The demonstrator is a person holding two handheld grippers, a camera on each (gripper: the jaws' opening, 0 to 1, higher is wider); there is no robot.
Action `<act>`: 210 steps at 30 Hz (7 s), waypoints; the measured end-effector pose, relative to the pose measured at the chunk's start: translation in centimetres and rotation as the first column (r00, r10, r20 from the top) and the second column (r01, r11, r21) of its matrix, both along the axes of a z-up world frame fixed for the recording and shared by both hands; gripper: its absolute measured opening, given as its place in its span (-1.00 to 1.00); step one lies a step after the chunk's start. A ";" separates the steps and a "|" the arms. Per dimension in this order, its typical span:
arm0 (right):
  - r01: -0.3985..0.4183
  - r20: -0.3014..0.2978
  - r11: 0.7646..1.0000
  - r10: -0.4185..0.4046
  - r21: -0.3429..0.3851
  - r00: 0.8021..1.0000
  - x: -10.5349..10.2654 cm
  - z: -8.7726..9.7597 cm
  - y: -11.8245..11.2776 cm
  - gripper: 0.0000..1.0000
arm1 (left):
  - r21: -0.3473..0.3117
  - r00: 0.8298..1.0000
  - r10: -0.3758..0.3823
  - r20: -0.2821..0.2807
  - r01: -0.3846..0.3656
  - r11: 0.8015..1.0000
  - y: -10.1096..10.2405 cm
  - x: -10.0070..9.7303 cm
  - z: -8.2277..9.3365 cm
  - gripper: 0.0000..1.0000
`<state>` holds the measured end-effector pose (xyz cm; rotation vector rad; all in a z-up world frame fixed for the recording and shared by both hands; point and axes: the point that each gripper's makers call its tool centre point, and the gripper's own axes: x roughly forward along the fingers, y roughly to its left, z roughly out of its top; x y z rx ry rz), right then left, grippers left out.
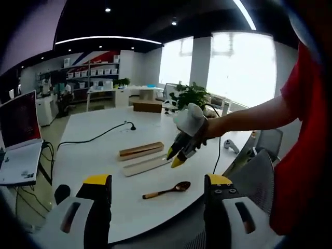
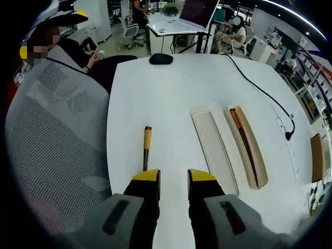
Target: Arrange the utensils inside the cutlery case until each visible utensil rests in its matching compartment.
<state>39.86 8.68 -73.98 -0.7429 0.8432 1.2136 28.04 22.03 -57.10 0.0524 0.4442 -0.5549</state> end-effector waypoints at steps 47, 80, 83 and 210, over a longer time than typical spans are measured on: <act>-0.009 -0.064 0.993 0.001 -0.121 0.998 -4.7 -8.6 2.5 -0.71 | -0.033 0.997 0.073 -0.006 -0.073 0.997 2.6 -0.7 -0.1 0.49; -0.010 -0.059 0.991 0.002 -0.135 0.998 -4.7 -8.2 1.2 -0.98 | -0.033 0.997 0.075 -0.013 -0.075 0.997 2.8 -0.8 -0.6 0.47; -0.016 -0.054 0.990 0.008 -0.139 0.999 -4.7 -8.2 1.1 -0.98 | -0.033 0.997 0.071 -0.013 -0.071 0.997 2.6 -0.8 -0.6 0.47; -0.183 0.003 0.969 0.186 -0.165 0.982 16.5 5.9 -0.3 -0.98 | -0.013 0.992 0.099 -0.075 -0.100 0.995 4.5 2.7 -2.7 0.42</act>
